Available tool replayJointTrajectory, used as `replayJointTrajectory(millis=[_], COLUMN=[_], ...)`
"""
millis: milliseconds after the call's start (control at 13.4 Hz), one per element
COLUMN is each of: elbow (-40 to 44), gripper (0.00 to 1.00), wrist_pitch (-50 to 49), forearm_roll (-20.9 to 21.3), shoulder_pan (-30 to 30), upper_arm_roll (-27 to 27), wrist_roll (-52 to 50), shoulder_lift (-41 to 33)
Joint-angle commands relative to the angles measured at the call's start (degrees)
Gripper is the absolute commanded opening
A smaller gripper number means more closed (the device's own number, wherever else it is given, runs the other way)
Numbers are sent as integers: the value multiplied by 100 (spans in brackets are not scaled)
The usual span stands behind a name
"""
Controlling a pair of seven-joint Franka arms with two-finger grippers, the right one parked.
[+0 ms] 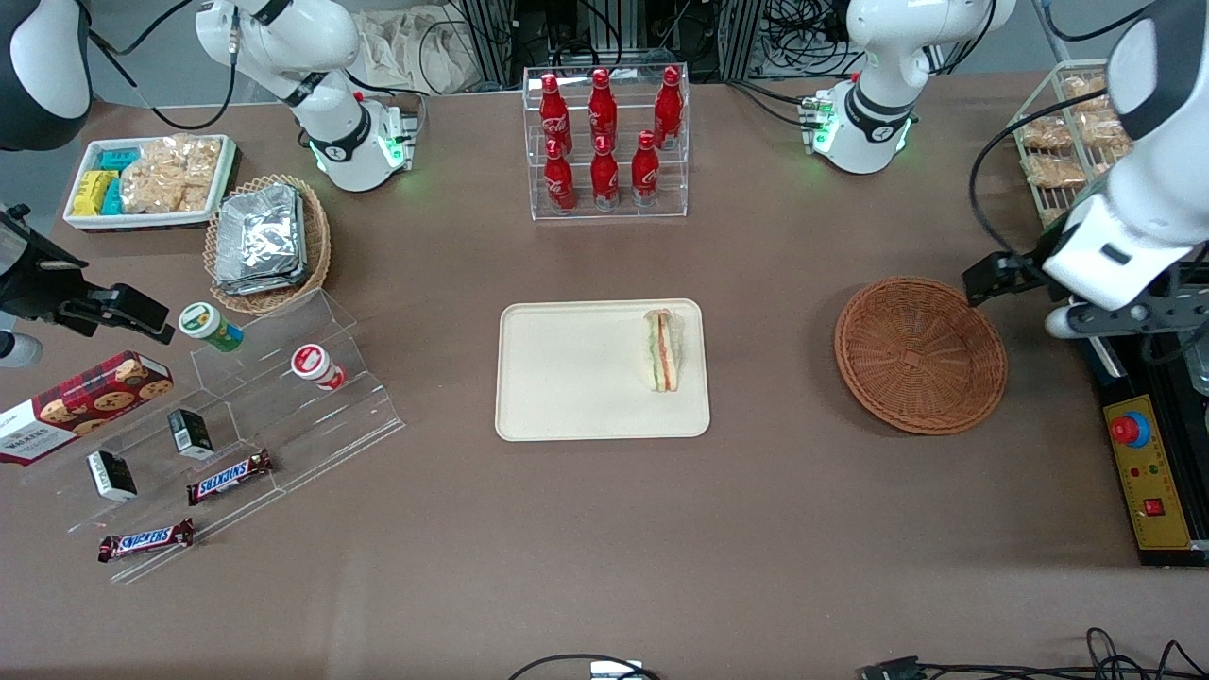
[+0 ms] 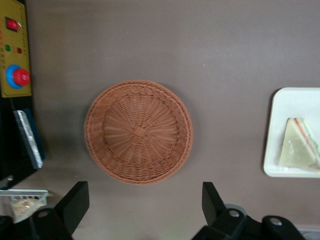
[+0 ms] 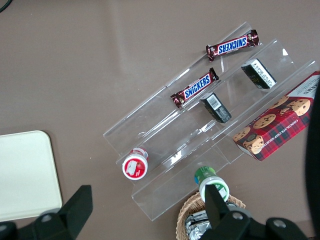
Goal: Place sandwich from basket to tray
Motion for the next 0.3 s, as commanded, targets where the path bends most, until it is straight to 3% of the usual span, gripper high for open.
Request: replayJointTrajectory(millis=[0, 224], elbow=[-118, 14], gripper=[100, 100], wrist_pitch=[-170, -224], forearm_roll=[-103, -103], shoulder_pan=[-109, -144], upper_arm_roll=[175, 175], wrist_roll=[439, 756], shoulder_lift=[-357, -463])
